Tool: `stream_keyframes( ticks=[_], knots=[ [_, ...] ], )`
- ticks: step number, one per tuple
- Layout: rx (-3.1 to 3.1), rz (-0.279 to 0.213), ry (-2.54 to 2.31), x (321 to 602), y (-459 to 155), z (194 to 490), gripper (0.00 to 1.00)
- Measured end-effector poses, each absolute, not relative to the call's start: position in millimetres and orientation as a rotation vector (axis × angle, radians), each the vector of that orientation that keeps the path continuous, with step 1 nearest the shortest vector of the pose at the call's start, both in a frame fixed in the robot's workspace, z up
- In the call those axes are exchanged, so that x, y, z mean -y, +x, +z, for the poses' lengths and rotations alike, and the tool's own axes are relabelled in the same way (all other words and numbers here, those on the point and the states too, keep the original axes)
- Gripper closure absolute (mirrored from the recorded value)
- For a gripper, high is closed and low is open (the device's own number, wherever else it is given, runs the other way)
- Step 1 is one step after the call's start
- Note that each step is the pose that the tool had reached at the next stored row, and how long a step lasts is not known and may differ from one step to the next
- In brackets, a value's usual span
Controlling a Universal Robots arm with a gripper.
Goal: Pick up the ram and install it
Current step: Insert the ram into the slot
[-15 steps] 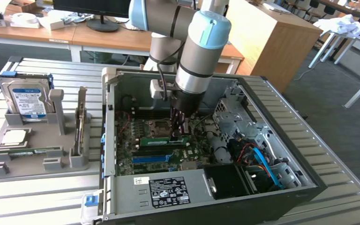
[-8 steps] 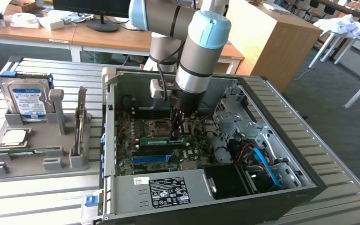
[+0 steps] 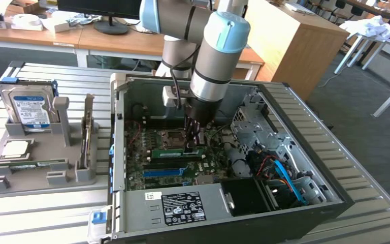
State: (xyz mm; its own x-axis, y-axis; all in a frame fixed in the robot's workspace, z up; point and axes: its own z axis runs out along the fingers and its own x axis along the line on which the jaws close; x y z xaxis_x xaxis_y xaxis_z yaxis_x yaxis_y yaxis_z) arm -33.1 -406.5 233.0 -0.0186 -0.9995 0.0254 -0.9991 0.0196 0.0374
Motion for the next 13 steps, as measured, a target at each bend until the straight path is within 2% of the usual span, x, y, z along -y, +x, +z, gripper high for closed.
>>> stream_keyframes(
  ticks=[13],
  knots=[
    [2.211,-0.014,2.169,406.5,-33.0,231.9,0.89]
  ],
)
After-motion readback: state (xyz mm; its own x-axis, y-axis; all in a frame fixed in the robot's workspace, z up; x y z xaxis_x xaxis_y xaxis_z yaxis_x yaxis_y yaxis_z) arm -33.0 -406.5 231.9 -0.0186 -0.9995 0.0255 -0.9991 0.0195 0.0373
